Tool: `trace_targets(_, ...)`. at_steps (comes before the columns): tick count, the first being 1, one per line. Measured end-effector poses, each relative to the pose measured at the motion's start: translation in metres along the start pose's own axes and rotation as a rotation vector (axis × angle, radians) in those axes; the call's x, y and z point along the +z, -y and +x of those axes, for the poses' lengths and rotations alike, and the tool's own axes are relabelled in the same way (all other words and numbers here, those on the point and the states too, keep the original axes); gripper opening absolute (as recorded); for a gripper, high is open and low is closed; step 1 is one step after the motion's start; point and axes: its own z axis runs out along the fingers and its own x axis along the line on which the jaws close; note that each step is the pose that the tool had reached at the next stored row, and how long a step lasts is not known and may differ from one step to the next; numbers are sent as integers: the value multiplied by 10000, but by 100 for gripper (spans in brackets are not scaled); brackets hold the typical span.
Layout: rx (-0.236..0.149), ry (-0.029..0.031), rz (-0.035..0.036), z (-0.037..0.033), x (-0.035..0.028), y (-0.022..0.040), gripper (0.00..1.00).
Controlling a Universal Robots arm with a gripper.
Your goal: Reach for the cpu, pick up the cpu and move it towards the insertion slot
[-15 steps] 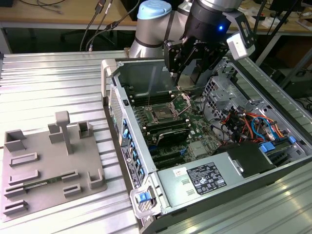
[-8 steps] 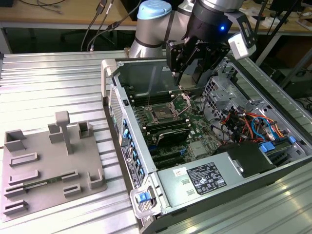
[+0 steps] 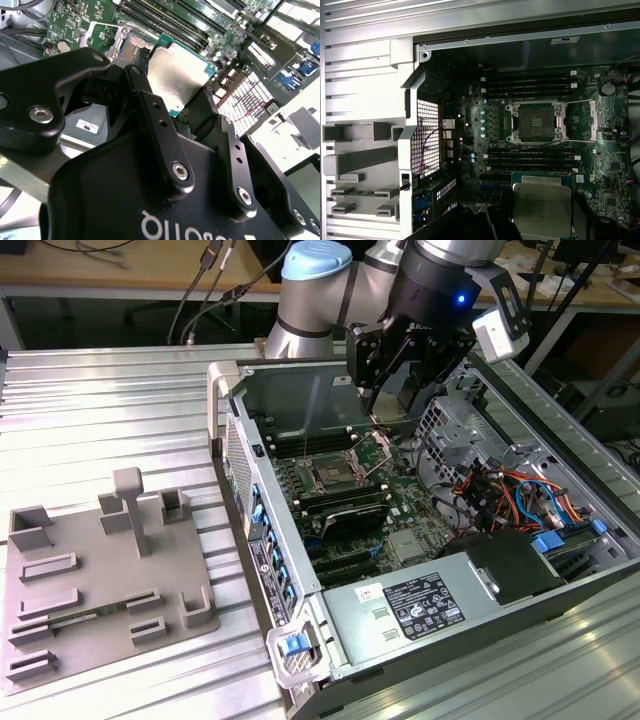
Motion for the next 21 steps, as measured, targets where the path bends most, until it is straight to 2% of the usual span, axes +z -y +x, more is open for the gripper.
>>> trace_targets(16,16,1,3,-18,2,-15,55)
trace_targets(17,18,-1,4,-29,2,-19,55)
trace_targets(18,16,-1,5,-86,7,-50,55)
trace_targets(19,16,-4,4,-114,15,-77,55)
trace_targets(21,18,-17,4,-229,55,-162,55)
